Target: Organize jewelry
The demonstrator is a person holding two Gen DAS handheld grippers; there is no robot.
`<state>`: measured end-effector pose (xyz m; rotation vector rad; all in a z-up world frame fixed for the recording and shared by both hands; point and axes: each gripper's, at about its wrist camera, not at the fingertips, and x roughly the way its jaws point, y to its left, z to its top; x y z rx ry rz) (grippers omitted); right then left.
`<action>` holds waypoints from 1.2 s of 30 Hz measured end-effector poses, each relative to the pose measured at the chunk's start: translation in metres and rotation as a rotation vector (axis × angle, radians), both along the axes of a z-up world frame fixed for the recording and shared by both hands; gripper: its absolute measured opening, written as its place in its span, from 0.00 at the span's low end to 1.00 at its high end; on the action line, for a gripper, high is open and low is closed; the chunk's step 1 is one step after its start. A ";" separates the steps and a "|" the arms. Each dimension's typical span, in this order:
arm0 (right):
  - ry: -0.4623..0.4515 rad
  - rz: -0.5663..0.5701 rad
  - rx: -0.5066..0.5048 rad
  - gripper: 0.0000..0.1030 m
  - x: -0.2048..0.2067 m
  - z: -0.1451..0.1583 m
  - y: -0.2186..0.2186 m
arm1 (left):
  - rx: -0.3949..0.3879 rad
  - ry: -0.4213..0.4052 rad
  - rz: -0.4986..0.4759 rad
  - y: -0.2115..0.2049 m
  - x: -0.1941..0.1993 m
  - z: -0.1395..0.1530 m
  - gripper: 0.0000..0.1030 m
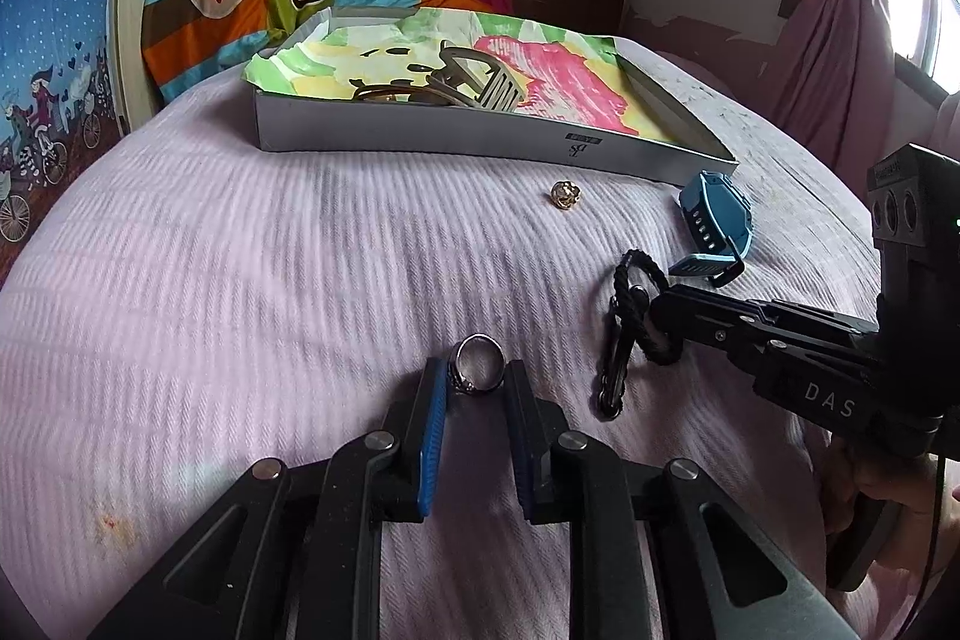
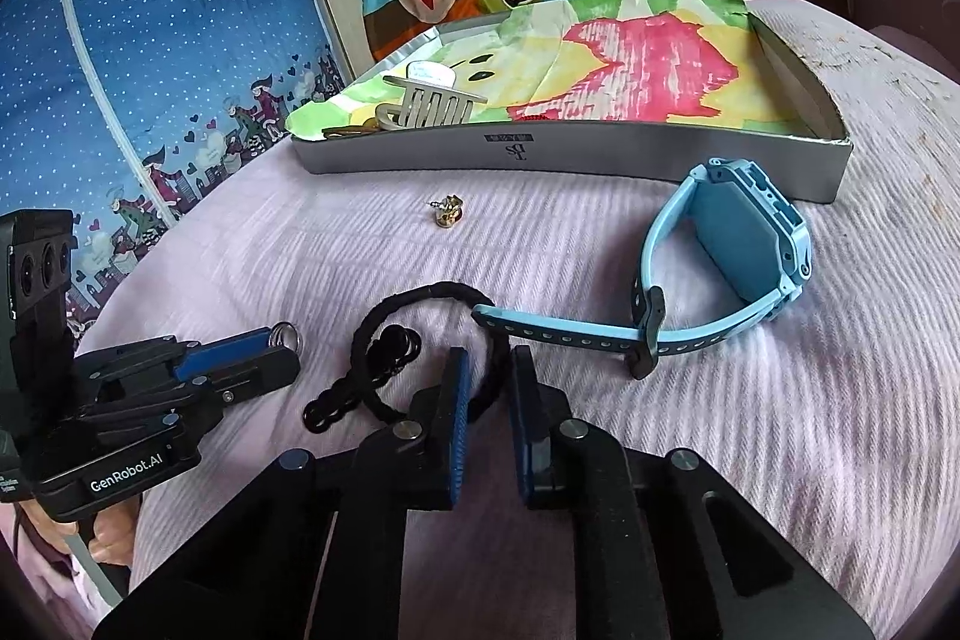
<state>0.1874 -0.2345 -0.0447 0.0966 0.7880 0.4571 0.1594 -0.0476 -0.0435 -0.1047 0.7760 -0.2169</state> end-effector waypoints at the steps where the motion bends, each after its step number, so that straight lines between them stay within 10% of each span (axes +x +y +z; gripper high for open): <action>1: 0.002 0.001 0.003 0.08 0.000 -0.001 0.000 | 0.000 -0.003 -0.001 0.000 -0.001 0.000 0.17; 36: -0.148 0.042 0.036 0.05 -0.023 0.024 -0.004 | -0.067 -0.048 0.013 0.015 -0.001 0.026 0.06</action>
